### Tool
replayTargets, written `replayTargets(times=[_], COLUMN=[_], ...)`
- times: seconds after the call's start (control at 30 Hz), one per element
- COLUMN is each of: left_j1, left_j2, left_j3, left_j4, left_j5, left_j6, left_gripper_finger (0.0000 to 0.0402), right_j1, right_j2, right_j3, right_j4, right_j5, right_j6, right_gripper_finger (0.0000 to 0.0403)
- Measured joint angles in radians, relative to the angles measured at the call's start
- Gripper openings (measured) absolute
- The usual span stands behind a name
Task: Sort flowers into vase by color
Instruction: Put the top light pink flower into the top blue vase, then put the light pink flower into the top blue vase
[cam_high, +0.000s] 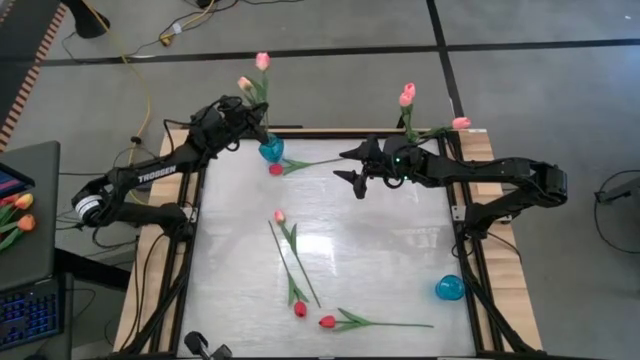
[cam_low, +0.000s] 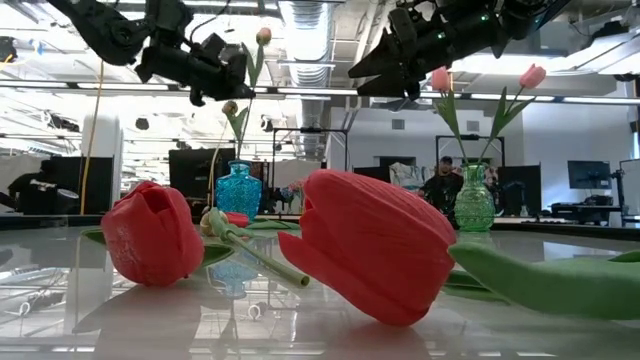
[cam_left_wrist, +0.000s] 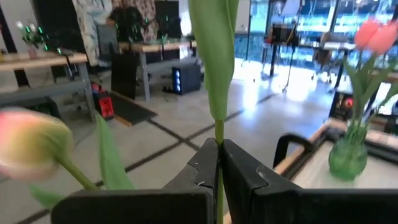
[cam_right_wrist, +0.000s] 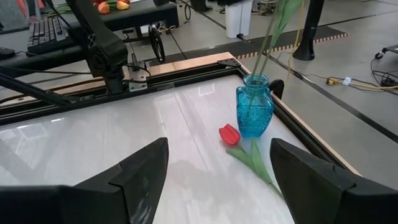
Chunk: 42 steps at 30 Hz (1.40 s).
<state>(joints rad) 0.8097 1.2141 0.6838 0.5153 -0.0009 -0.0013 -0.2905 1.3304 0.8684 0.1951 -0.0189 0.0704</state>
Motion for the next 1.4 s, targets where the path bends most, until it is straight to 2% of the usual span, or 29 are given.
replayTargets(times=[0.23,0.63,1.03,1.17,1.4], left_j1=[0.0,0.0,0.0,0.0,-0.002], left_j2=[0.097,0.102,0.101,0.063,-0.078], left_j3=[-0.001,-0.001,-0.001,-0.001,-0.001], left_j4=[0.045,-0.042,-0.067,-0.141,-0.304], left_j5=[0.024,0.023,0.022,0.027,0.032], left_j6=[-0.002,0.0,-0.001,0.002,0.003], left_gripper_finger=[0.0,0.0004,0.0068,0.0089,0.0105], right_j1=[0.0,0.0,0.0,0.0,0.0], right_j2=[0.0,0.0,0.0,0.0,0.0], right_j3=[0.0,0.0,0.0,0.0,0.0], right_j4=[0.0,0.0,0.0,0.0,0.002], right_j5=[0.002,0.002,0.002,0.001,0.001], right_j6=[0.0,0.0,0.0,0.0,0.0], right_gripper_finger=[0.0308,0.0308,0.0308,0.0308,0.0308])
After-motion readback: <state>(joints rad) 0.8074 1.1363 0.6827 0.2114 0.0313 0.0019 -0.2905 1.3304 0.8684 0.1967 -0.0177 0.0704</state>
